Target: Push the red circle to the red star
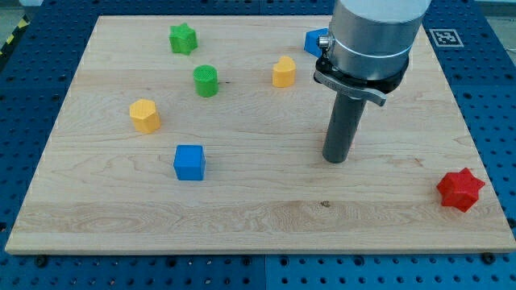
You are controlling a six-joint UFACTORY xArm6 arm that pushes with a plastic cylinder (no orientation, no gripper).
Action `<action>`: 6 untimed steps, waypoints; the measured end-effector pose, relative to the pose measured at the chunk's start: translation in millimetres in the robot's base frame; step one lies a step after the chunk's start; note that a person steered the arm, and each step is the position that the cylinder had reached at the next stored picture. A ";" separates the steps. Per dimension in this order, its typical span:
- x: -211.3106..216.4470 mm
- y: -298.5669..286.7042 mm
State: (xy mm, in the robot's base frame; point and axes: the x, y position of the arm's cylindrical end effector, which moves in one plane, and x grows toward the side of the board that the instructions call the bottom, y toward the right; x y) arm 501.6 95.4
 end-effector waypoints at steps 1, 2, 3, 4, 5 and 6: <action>-17.6 -36.5; -43.9 -45.7; -52.1 -5.1; -60.7 -0.9; -60.7 -0.9; -85.2 -0.9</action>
State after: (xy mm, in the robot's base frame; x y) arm 416.4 94.5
